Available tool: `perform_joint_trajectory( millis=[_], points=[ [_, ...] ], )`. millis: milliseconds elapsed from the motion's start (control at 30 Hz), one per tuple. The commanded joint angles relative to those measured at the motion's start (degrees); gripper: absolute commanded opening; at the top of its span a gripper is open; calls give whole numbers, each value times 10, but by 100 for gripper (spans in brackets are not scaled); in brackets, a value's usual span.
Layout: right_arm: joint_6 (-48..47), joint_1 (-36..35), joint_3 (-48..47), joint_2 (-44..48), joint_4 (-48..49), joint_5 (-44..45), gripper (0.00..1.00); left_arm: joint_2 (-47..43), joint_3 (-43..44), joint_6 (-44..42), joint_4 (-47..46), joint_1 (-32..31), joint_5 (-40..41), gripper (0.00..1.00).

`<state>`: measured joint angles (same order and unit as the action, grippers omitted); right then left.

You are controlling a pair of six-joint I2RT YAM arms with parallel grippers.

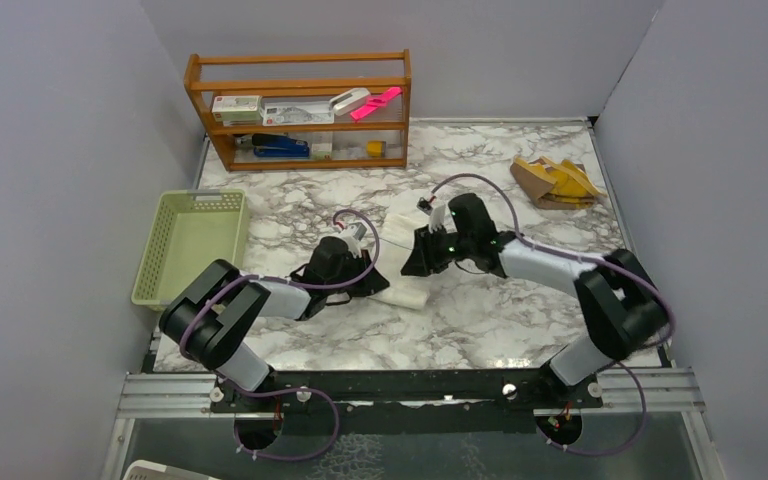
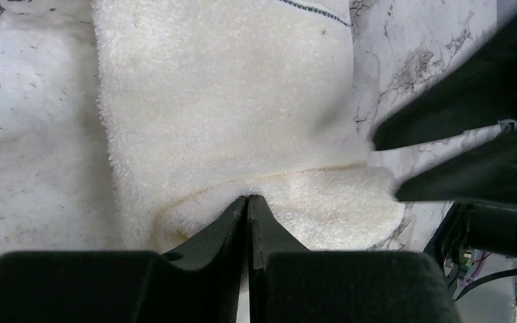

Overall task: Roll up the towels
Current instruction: Roll the towel at the center of the board.

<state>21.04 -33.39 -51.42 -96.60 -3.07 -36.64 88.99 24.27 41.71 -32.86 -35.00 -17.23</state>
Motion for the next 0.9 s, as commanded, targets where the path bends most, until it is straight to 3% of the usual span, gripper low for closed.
perform_joint_trajectory(
  millis=[0, 33, 67, 100, 133, 267, 467, 867],
  points=[
    [-78, -39, 134, 174, 150, 149, 37, 28, -13, -15, 43, -4, 50, 10],
    [-99, -46, 179, 215, 202, 148, 40, 28, -13, -16, 43, -4, 51, 10],
    [-126, -53, 218, 248, 247, 140, 56, 28, -13, -17, 43, -4, 52, 10],
    [-163, -58, 251, 276, 287, 131, 66, 28, -13, -18, 44, -4, 51, 10],
    [-193, -69, 281, 293, 311, 125, 68, 28, -13, -18, 45, -5, 52, 10],
    [-294, -111, 287, 290, 309, 159, 70, 29, -12, -22, 49, -4, 55, 10],
    [-484, -248, 265, 213, 283, 300, 72, 21, -12, -23, 58, -4, 63, 10],
    [-504, -275, 187, 83, 207, 408, 61, 0, -5, -35, 90, -4, 76, 10]
  ],
)
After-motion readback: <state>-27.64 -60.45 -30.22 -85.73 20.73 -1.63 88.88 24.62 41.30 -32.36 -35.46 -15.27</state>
